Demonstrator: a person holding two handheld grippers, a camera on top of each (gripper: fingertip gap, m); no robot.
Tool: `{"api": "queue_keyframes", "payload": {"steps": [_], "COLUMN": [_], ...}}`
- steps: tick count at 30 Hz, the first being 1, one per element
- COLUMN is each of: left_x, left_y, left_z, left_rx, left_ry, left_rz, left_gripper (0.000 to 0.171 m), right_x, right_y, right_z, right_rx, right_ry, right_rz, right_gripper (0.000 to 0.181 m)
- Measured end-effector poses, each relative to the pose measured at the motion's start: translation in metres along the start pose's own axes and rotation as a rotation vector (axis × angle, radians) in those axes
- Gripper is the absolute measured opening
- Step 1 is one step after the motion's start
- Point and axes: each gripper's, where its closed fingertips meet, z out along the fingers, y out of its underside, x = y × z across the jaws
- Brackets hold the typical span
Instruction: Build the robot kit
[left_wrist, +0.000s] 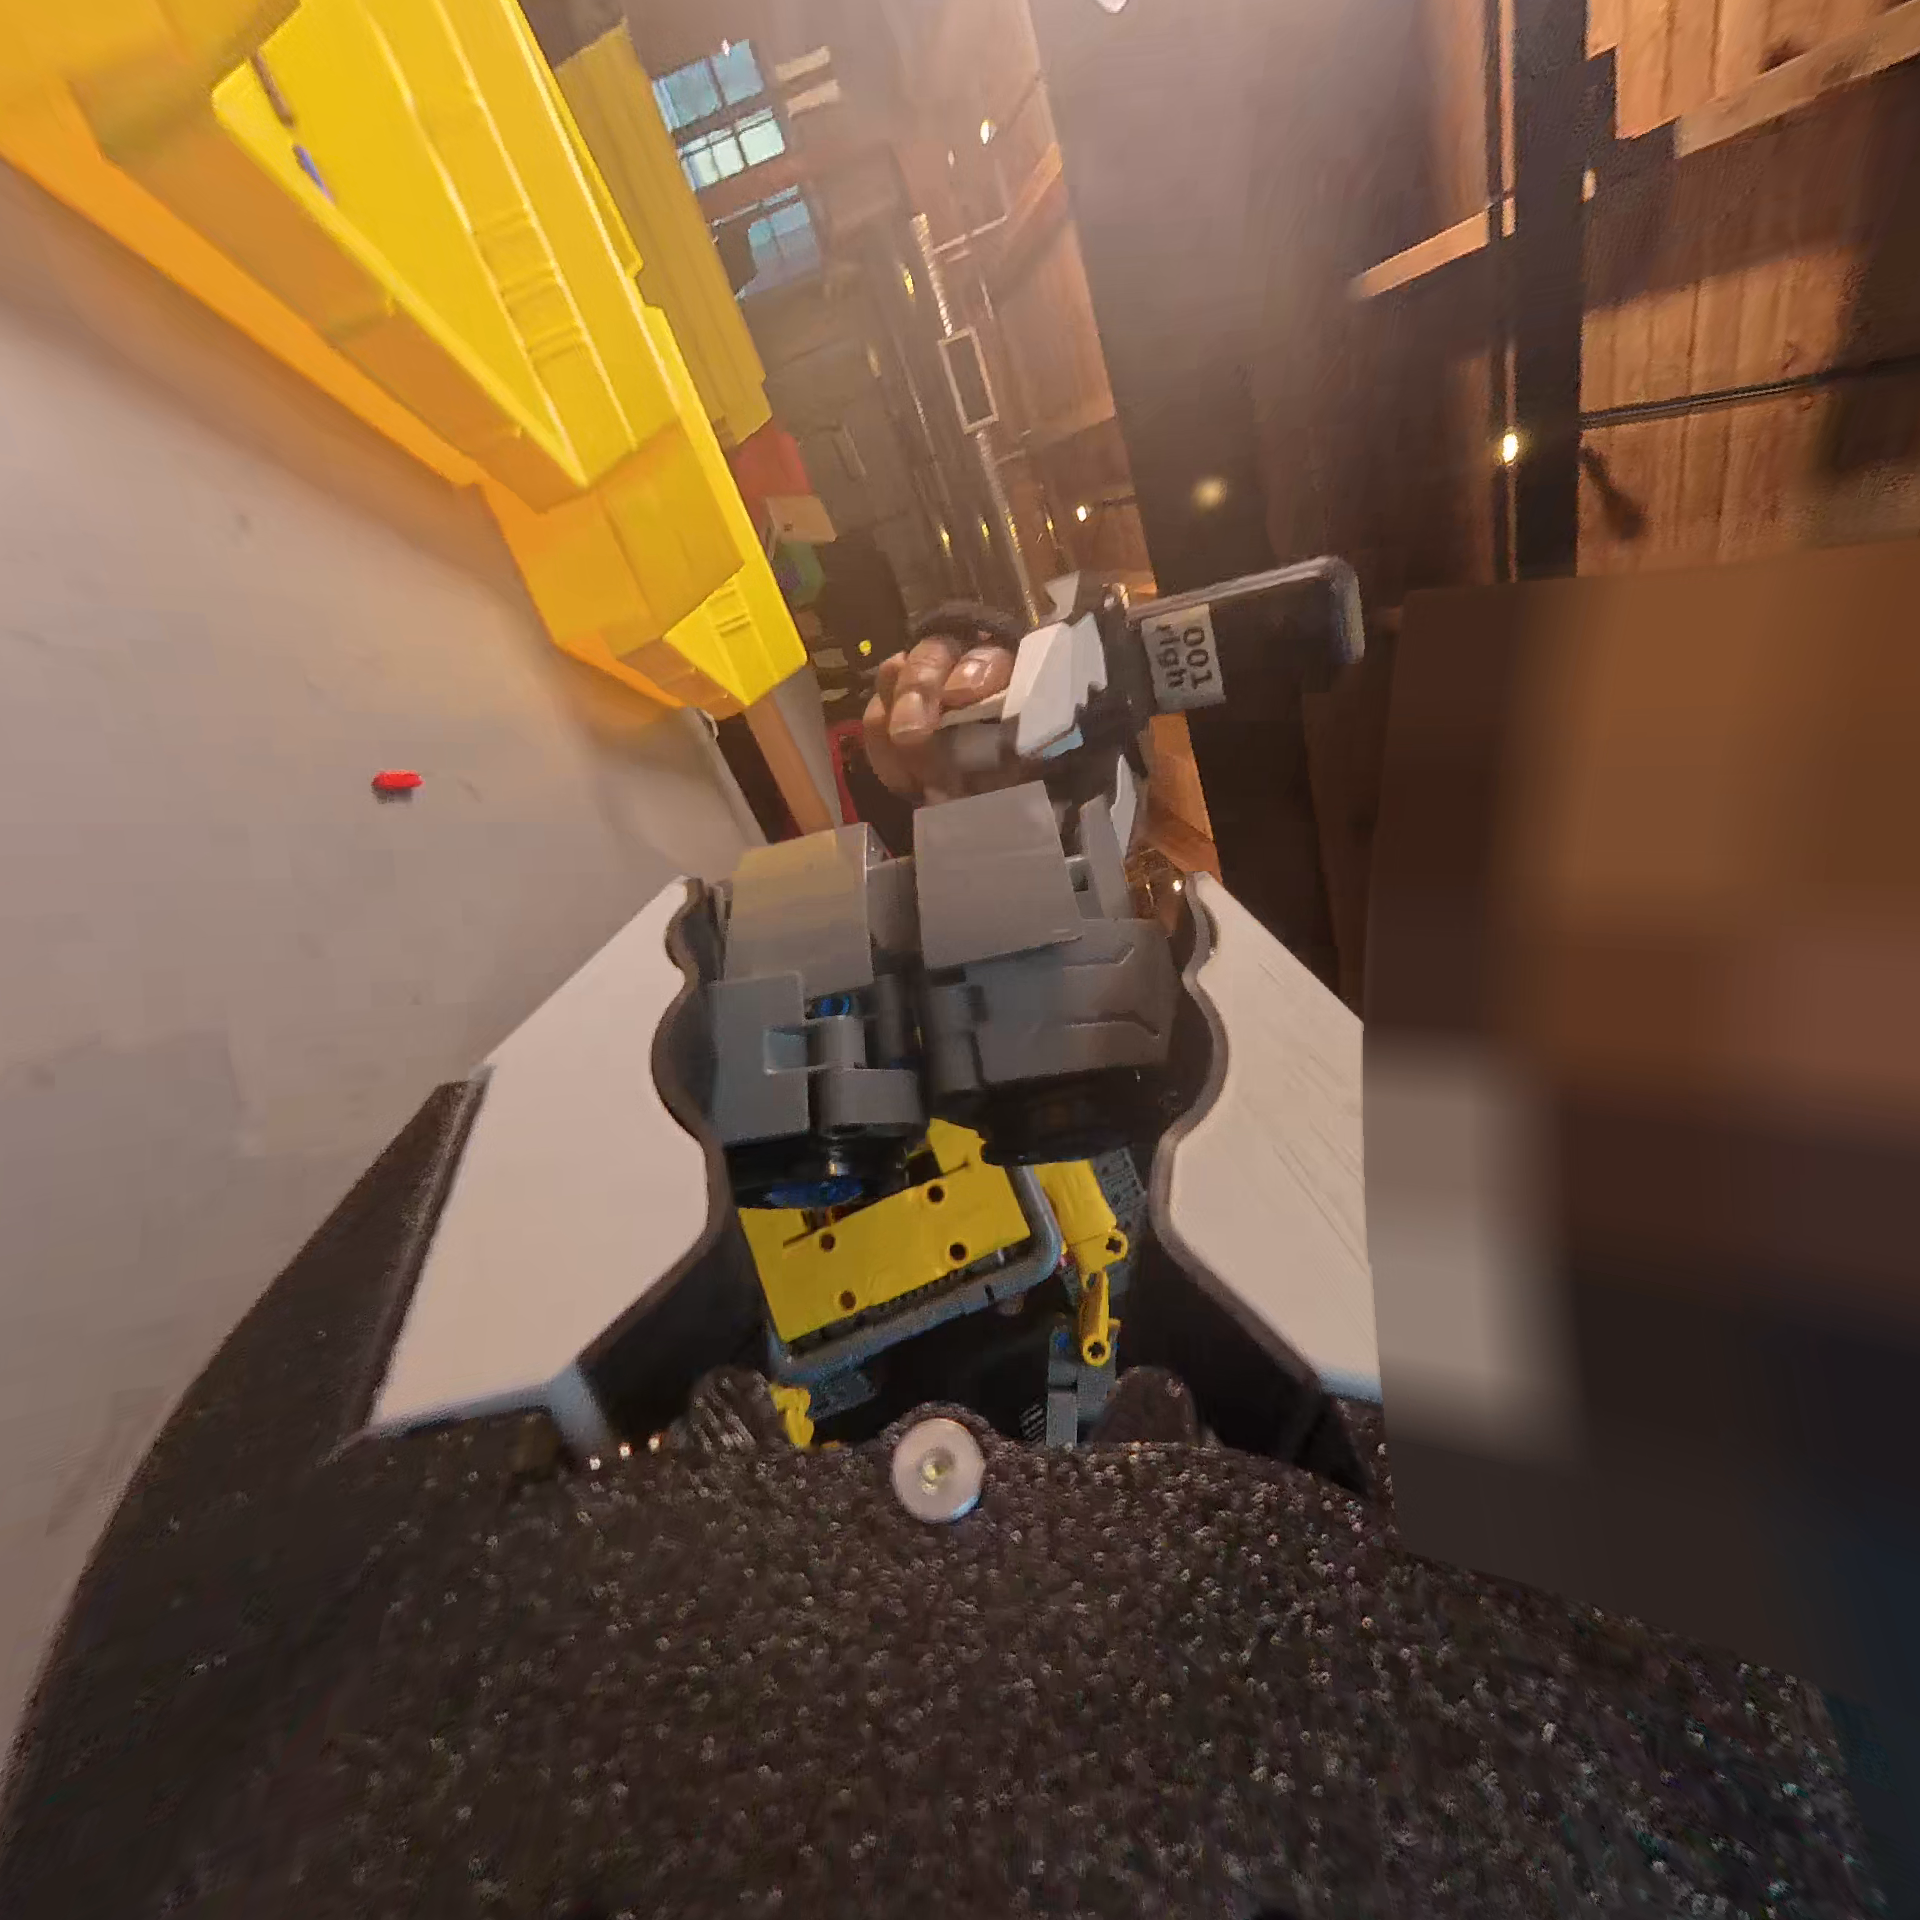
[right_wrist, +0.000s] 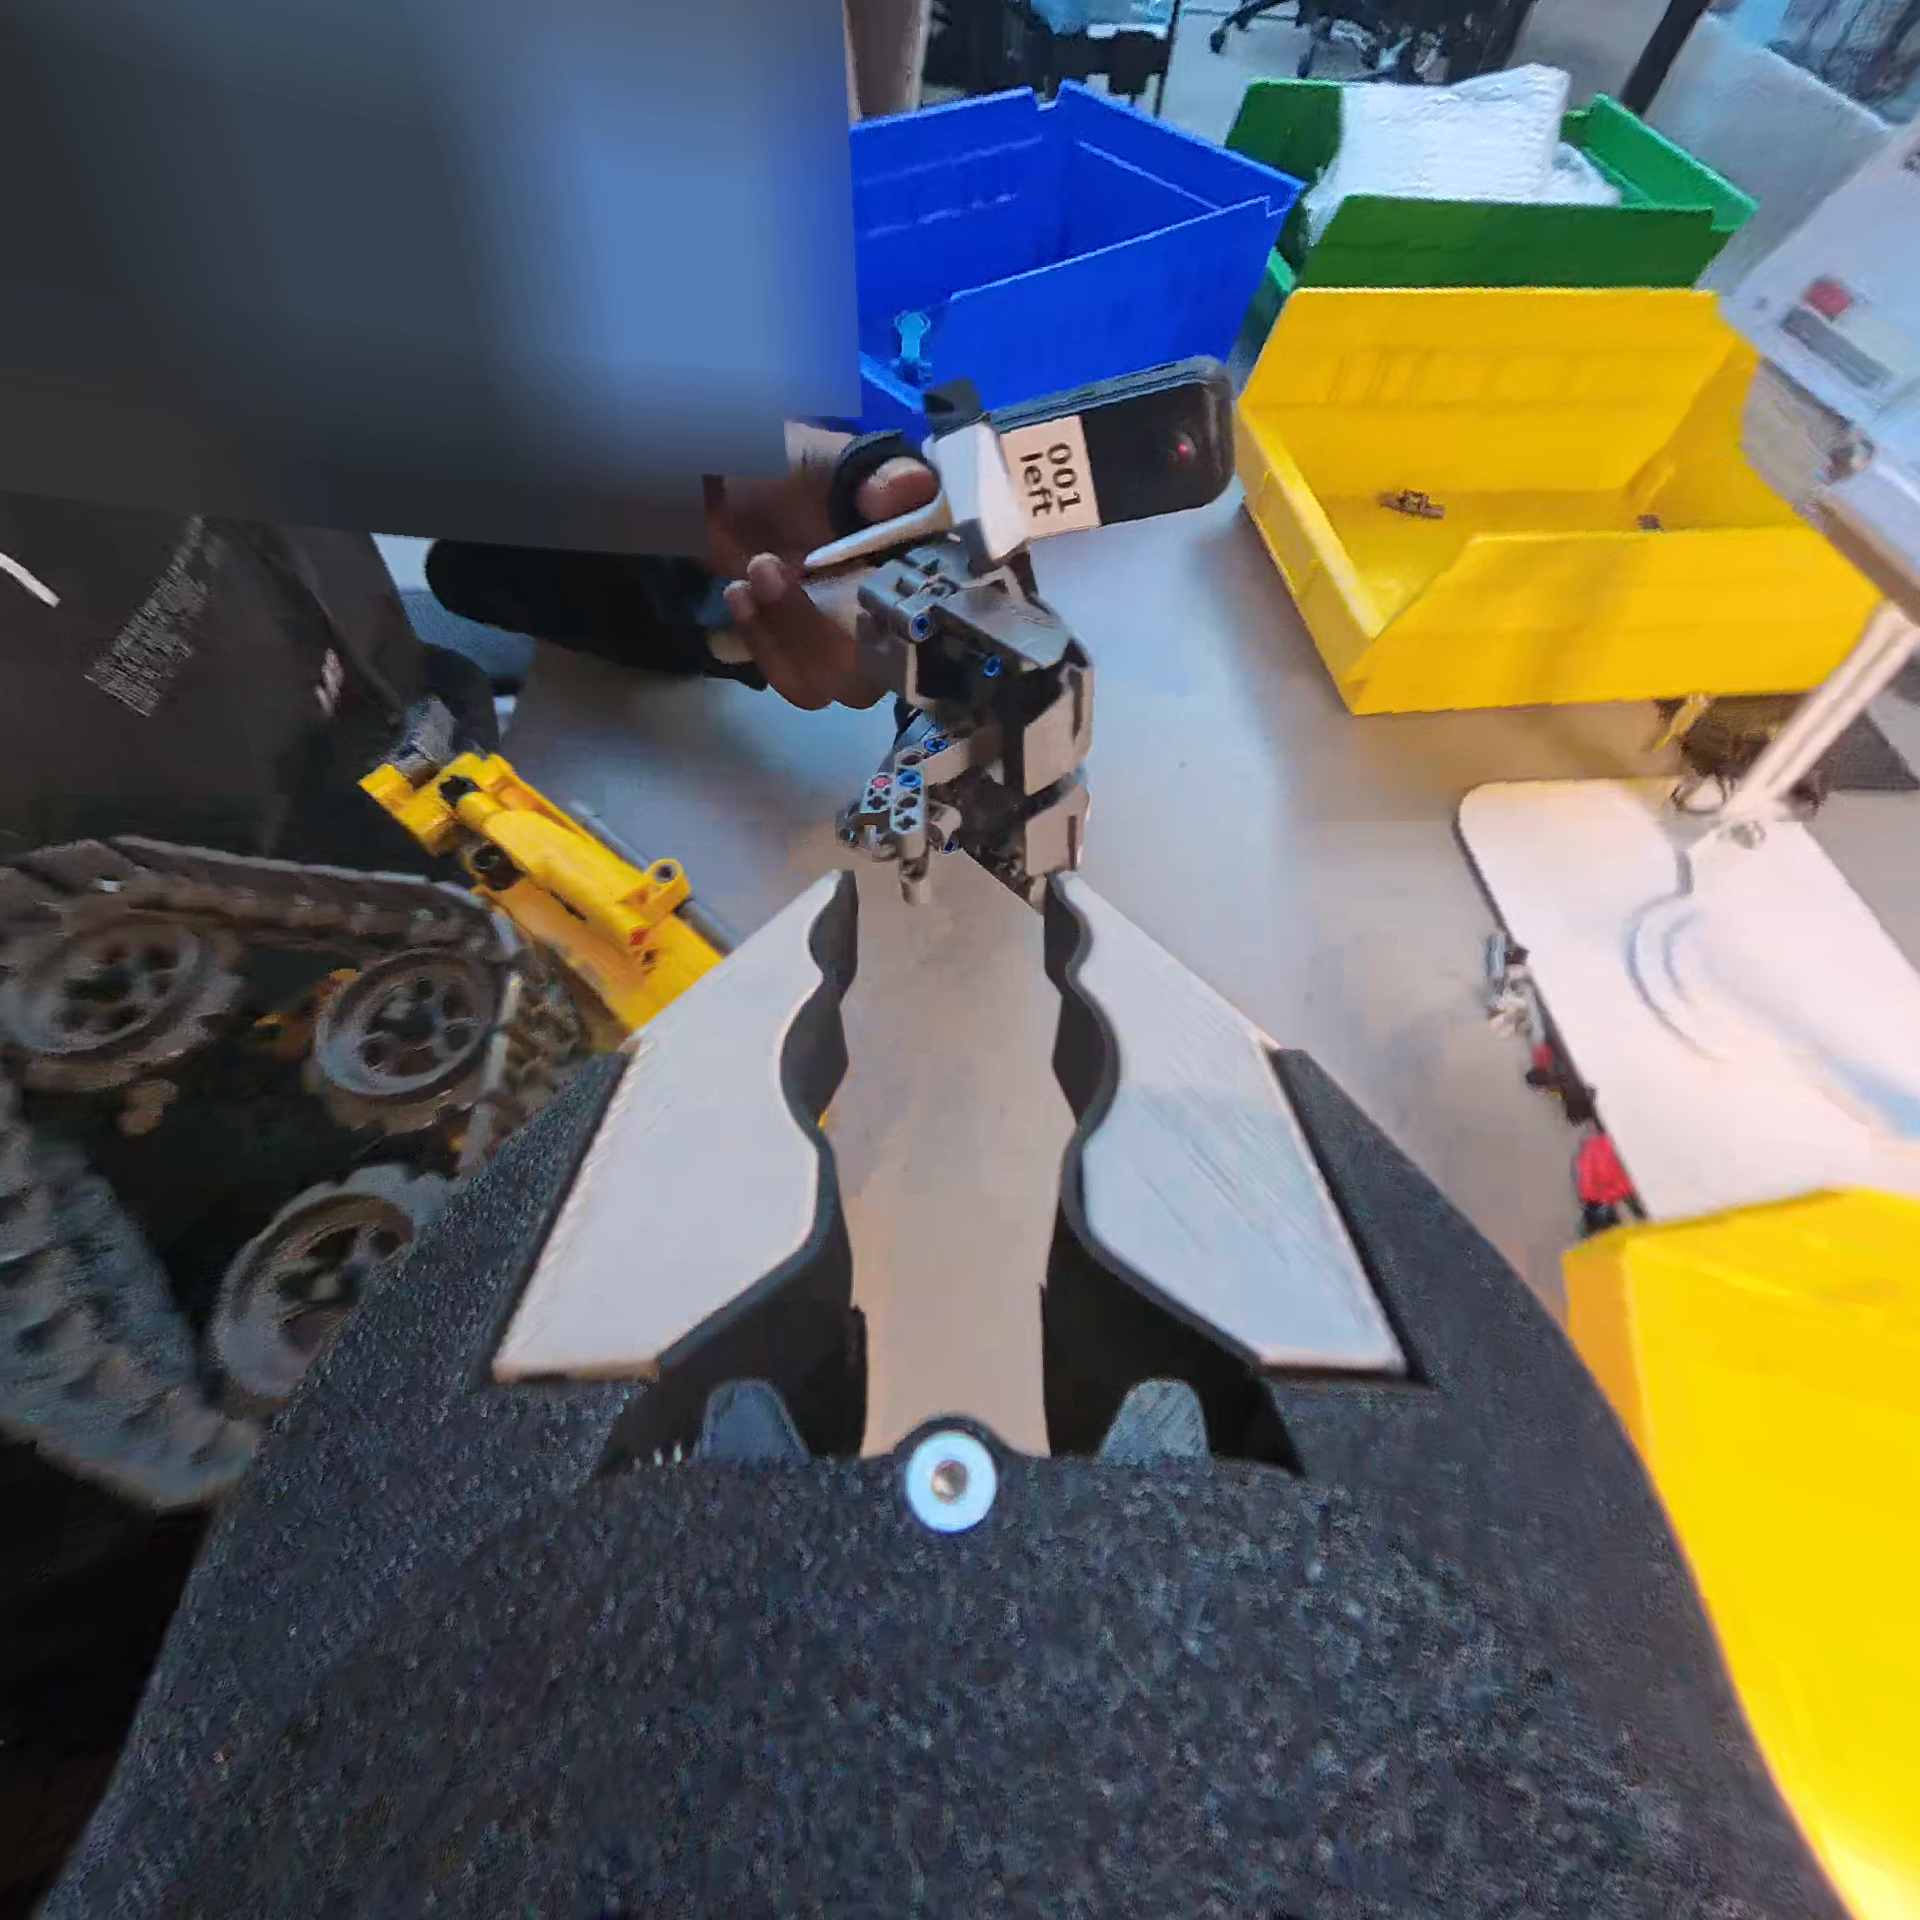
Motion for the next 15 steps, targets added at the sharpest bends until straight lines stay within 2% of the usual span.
{"api": "queue_keyframes", "payload": {"steps": [5, 15], "left_x": [0.011, 0.01], "left_y": [-0.017, -0.021], "left_z": [0.004, -0.007], "left_rx": [0.102, 0.22], "left_ry": [0.064, 0.041], "left_rz": [0.007, 0.026], "left_gripper": [0.087, 0.085], "right_x": [0.002, 0.001], "right_y": [-0.005, -0.004], "right_z": [0.037, 0.045], "right_rx": [-0.078, -0.072], "right_ry": [-0.003, 0.11], "right_rz": [-0.199, -0.257], "right_gripper": [0.035, 0.028]}}
